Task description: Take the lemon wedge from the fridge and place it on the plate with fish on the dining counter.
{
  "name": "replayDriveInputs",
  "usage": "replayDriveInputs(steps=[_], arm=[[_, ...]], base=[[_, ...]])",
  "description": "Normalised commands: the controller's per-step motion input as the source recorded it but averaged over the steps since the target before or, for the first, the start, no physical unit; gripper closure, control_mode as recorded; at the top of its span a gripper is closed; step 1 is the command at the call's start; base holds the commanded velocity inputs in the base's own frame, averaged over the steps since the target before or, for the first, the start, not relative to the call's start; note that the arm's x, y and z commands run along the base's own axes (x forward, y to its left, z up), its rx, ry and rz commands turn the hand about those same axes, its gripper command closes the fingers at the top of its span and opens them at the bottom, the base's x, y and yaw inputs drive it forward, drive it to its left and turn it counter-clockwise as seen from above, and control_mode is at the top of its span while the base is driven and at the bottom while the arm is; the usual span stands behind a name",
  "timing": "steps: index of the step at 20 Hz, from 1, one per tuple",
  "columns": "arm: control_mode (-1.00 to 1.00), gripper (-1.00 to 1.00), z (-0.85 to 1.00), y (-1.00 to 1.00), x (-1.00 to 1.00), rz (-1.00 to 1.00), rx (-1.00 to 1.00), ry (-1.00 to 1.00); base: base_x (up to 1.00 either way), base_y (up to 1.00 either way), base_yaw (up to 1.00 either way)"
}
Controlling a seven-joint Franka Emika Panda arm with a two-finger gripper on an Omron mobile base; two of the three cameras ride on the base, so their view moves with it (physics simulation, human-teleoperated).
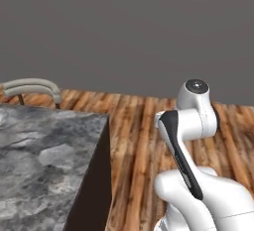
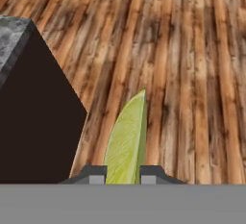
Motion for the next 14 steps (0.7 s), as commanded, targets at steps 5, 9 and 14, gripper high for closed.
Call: replayDriveInputs(steps=[5,9,14], arm=[[1.0,1.0,0.0,0.0,0.0,0.0,0.0,0.0],[1.0,1.0,0.0,0.0,0.0,0.0,0.0,0.0],[1.0,1.0,0.0,0.0,0.0,0.0,0.0,0.0]], base=[[1.0,-0.61,0.0],[1.0,-0.66,0.01],[1.0,-0.57,0.09]])
